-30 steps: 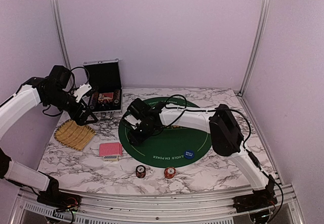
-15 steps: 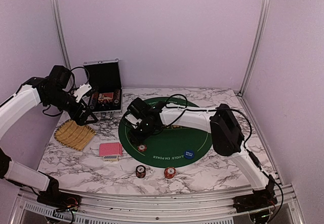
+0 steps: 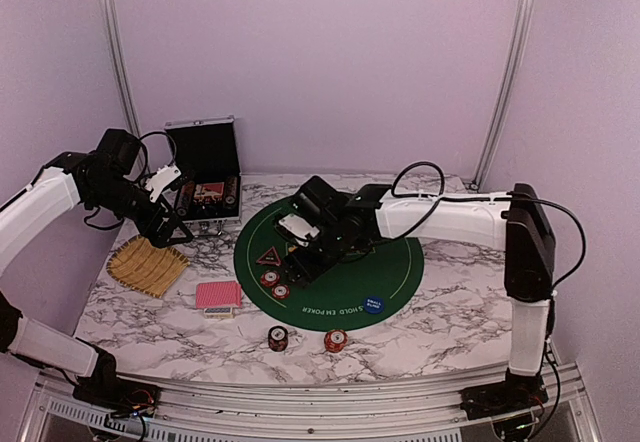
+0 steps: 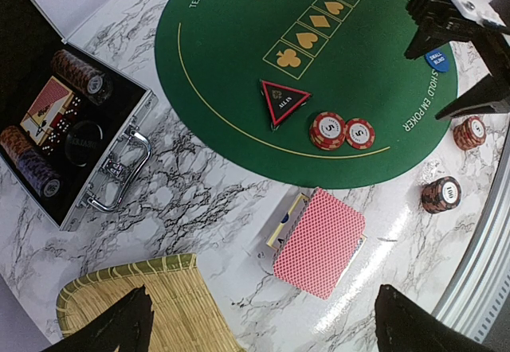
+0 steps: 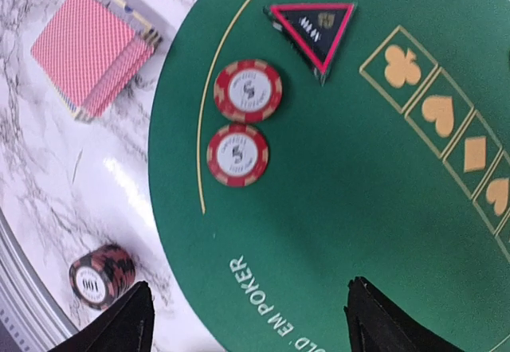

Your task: Distribute texas hold em gaming equipment

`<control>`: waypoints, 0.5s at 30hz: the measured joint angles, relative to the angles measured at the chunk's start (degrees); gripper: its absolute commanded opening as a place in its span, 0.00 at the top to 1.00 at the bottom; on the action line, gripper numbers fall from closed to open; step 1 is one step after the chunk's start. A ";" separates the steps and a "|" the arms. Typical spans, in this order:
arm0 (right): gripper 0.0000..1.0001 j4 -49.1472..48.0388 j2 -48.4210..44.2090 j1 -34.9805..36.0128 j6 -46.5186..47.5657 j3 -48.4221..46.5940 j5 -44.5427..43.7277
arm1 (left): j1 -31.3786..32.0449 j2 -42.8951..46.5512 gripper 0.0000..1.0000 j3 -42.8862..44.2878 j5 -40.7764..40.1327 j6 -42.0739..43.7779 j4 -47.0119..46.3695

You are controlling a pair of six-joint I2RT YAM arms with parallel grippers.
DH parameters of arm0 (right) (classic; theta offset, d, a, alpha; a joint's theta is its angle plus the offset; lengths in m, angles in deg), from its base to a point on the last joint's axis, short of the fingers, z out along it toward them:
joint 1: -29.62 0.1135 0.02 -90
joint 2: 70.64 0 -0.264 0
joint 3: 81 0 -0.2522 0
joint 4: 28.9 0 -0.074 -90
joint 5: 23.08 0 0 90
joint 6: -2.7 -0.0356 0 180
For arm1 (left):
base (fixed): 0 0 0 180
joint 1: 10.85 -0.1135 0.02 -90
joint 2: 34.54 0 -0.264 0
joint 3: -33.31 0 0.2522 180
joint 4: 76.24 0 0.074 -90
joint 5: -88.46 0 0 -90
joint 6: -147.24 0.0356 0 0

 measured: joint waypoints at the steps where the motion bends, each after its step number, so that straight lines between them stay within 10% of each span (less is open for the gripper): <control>1: 0.15 0.04 -1.88 0.37 -0.22 2.84 0.15 | -0.02 0.00 0.01 0.00 -0.02 0.00 -0.02; 15: 0.12 3.15 -9.79 7.89 -3.52 20.17 1.92 | 0.00 0.00 0.01 0.00 0.02 0.00 -0.02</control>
